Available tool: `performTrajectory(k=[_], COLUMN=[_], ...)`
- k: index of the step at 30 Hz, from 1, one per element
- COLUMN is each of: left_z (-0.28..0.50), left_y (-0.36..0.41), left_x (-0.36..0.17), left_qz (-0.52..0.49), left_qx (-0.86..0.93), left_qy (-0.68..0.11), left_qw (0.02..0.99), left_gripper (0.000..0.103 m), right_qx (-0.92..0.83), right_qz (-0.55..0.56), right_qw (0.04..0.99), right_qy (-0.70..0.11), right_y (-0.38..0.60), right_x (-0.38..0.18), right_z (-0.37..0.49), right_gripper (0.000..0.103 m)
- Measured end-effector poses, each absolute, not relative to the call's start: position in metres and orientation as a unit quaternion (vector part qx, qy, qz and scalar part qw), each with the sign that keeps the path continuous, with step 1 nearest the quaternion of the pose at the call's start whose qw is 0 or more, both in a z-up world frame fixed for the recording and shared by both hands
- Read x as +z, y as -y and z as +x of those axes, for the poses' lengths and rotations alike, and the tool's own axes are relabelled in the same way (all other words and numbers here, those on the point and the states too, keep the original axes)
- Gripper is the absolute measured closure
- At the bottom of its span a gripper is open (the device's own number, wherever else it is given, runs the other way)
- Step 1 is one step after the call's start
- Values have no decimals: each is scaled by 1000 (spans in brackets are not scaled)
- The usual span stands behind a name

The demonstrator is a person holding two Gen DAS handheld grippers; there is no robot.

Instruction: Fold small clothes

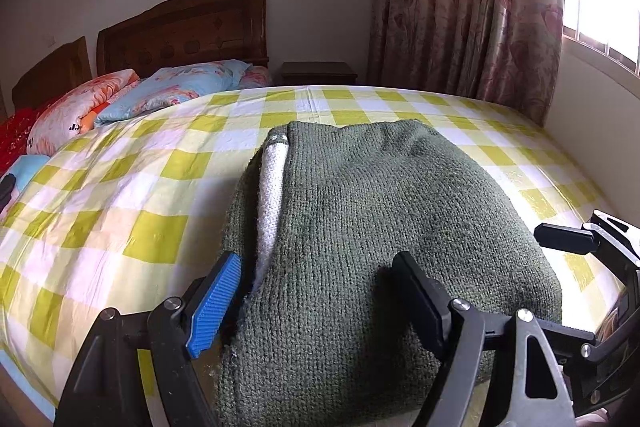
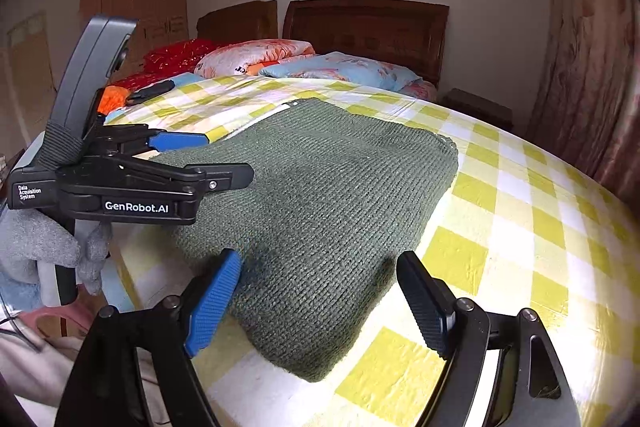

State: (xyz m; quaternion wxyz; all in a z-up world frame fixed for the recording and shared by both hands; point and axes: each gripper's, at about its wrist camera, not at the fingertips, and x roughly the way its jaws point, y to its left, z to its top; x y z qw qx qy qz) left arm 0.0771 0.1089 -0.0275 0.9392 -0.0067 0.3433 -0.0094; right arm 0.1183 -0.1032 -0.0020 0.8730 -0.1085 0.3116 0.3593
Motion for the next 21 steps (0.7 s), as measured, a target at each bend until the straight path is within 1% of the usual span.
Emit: performTrajectory(k=[2,5,7,10,12,15,18,19,20,21], left_z=[75,73,72,76,86,103,126,127,122,118], left_y=[-107,-107,-106,-95,-80,-62,-68,-75,-81,-82], left_x=[-22,-14,-3,22,32,22,-19,-29,-28,-26], left_qz=[1,2,-7,-6,9,25,19,0,-15,-13], left_qx=[-3,-2,-5,-37,-77,-101,-53,-55,-62,-59], left_qy=[-339,-327,-304,-275,-279,-312,-382,-389,-372,-373], left_qw=[941,945,953,961,957,944,922,920,926,926], left_gripper=[23,23,23,23,23,23,23,23,23,24], right_qx=[372,369,365,341,339,340,345,346,348,346], right_qz=[-104,-94,-76,-69,-59,-73,-66,-64,-64,-64], right_qw=[868,880,887,894,893,888,885,884,883,884], right_qy=[-313,-283,-273,-284,-291,-301,-305,-306,-309,-308], right_y=[106,114,119,123,125,120,121,121,121,122], right_x=[4,22,29,23,15,4,-2,-2,-3,-2], right_z=[116,112,116,125,126,124,126,127,127,126], right_gripper=[0,0,0,0,0,0,0,0,0,0])
